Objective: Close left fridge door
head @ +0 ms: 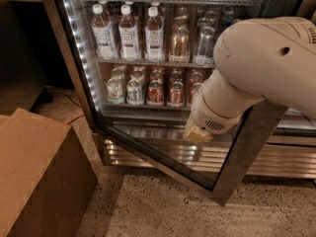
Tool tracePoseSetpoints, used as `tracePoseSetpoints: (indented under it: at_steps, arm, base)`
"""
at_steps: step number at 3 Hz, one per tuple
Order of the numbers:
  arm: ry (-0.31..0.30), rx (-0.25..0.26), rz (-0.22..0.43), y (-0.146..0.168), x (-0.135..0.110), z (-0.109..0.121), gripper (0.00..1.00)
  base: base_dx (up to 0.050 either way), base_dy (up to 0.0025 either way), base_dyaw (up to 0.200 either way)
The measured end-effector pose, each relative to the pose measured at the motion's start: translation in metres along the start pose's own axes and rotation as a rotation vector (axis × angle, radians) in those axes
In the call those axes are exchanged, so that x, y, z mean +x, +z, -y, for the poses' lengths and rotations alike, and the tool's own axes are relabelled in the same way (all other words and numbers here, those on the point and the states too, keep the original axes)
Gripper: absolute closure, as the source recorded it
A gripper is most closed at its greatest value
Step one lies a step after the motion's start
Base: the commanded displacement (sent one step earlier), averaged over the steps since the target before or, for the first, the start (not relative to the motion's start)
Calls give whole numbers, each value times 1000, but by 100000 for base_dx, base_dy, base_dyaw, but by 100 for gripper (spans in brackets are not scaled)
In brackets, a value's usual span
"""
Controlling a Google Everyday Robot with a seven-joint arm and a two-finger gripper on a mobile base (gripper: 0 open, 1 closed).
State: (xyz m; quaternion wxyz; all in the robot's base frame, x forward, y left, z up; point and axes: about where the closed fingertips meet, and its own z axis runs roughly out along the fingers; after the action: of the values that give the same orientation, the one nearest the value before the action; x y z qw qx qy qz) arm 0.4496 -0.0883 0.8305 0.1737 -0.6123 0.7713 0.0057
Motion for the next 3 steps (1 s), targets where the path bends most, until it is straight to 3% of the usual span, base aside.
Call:
tracePoseSetpoints:
  at_steps: [2, 3]
  arm:
    - [0, 0, 0, 0, 0, 0, 100]
    - [0, 0, 0, 0, 0, 0, 100]
  base:
    - [4879, -1, 42]
    - [4397, -210, -9345]
